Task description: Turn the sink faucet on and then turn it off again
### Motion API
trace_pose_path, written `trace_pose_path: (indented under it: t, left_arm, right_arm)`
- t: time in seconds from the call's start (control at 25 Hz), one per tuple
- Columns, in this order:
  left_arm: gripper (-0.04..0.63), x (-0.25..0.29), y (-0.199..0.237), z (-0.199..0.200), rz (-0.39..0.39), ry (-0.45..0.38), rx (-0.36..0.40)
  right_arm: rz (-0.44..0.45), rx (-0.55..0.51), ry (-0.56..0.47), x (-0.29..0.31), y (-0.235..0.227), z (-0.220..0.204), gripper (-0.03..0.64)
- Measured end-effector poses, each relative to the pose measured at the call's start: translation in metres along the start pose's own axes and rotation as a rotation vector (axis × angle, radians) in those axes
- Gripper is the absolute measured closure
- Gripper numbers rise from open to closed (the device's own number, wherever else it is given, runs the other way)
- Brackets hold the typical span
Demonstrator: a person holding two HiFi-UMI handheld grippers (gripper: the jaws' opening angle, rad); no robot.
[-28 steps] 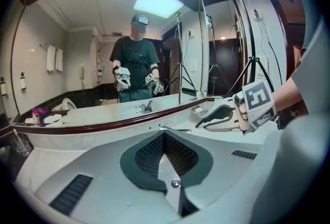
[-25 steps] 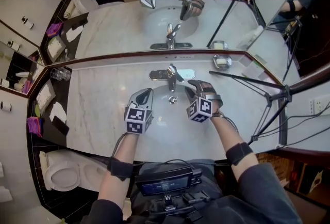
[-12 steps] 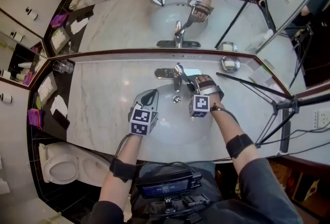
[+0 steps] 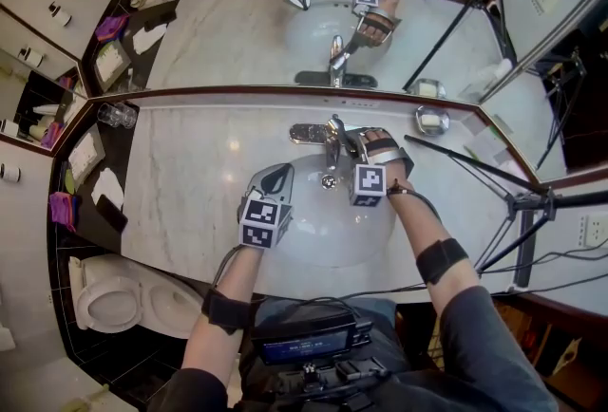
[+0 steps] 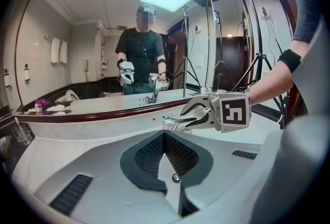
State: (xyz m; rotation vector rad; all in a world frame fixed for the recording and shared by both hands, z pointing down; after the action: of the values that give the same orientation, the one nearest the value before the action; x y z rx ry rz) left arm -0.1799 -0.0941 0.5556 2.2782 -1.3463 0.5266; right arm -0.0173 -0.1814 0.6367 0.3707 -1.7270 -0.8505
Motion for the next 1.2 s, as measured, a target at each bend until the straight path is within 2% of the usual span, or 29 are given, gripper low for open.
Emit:
trace_pose_path:
  t: [0.24,0.44,0.56,1.2]
  left_arm:
    - [0.595,0.005,-0.001,0.002,-0.01,-0.001,-0.001]
    - [0.595,0.007,-0.002,0.002,-0.016,-0.001,0.0]
    - [0.595,0.006,-0.001,0.001,-0.013,-0.002,-0.007]
    - [0.595,0.001,0.001,-0.007,-0.002,0.002,-0.022]
  right_arm:
    - [0.04,0.024,0.01,0.005,-0.004,0.0,0.437]
    - [-0.006,0.054,-0.005,0.003,-0.023,0.004,0.44]
    - [0.022,0.029,-0.01,0.006,-0.029,0.006,0.439]
    - [0.073,0.077,-0.006,0.014,-0.039,0.002,0.425]
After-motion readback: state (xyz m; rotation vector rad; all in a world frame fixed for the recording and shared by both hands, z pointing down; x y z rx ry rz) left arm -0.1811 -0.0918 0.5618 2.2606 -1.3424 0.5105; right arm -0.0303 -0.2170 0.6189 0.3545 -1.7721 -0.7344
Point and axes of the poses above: the fingertips, and each gripper's own axes: x forward along the fingers, y to its left, z out of its top, the point moved 6 cm from there along -x, backward along the fingers, and after that the axes turned 10 degrees about -x, right-handed, at the moved point
